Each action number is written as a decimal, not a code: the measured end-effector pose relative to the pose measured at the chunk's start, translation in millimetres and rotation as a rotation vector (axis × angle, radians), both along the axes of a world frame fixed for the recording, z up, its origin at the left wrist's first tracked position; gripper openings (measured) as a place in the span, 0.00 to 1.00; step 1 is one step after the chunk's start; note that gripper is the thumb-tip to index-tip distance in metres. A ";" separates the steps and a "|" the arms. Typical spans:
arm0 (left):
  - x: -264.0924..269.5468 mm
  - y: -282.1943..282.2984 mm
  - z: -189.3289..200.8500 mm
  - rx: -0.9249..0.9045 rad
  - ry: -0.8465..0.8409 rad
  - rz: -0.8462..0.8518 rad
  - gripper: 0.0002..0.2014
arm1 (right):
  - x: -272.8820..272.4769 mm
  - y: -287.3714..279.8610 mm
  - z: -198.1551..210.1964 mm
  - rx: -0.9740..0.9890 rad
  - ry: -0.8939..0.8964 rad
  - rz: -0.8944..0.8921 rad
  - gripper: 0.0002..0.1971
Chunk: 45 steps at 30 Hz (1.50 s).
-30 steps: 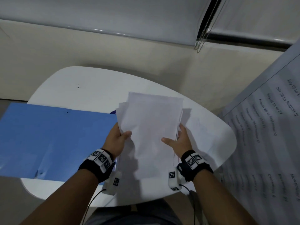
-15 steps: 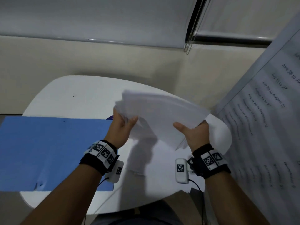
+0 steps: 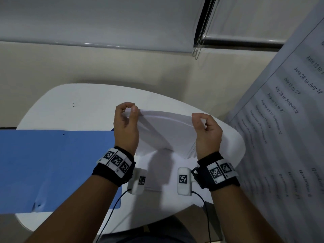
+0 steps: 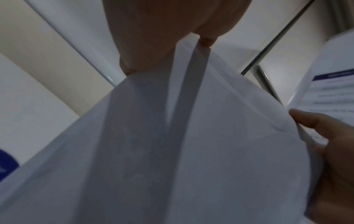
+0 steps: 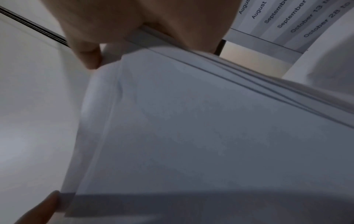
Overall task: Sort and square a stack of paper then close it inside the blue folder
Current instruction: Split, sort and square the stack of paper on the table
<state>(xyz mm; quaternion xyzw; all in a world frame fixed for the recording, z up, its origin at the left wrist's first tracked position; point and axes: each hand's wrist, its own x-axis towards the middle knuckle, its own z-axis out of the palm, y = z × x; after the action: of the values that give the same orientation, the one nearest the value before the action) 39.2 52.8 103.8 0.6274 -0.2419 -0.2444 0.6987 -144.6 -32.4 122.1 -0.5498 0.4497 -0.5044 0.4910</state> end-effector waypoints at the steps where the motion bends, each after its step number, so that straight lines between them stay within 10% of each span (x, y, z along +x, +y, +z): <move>1: -0.9 -2.8 1.3 0.003 -0.004 0.020 0.10 | 2.0 -0.4 0.6 -0.020 -0.007 -0.031 0.03; 15: -0.2 -6.0 -6.0 0.001 -0.027 -0.038 0.14 | 0.6 -6.5 -2.2 -0.058 -0.050 -0.135 0.06; 21: 3.1 -6.4 -13.2 0.076 0.036 -0.157 0.29 | -12.0 -11.1 -20.7 0.163 0.045 0.122 0.22; 38: -3.9 -7.7 -13.4 0.009 0.026 -0.063 0.04 | -5.9 -1.8 -8.2 0.051 -0.043 -0.035 0.02; 45: -8.1 -14.2 -7.8 -0.040 -0.068 0.013 0.24 | 5.2 -9.3 5.7 -0.025 -0.029 -0.155 0.03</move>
<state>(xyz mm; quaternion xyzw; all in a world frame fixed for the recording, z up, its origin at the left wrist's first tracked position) 31.1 38.5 96.0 0.6227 -0.2661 -0.2135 0.7042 -139.4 -41.8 127.8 -0.5121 0.4776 -0.5542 0.4500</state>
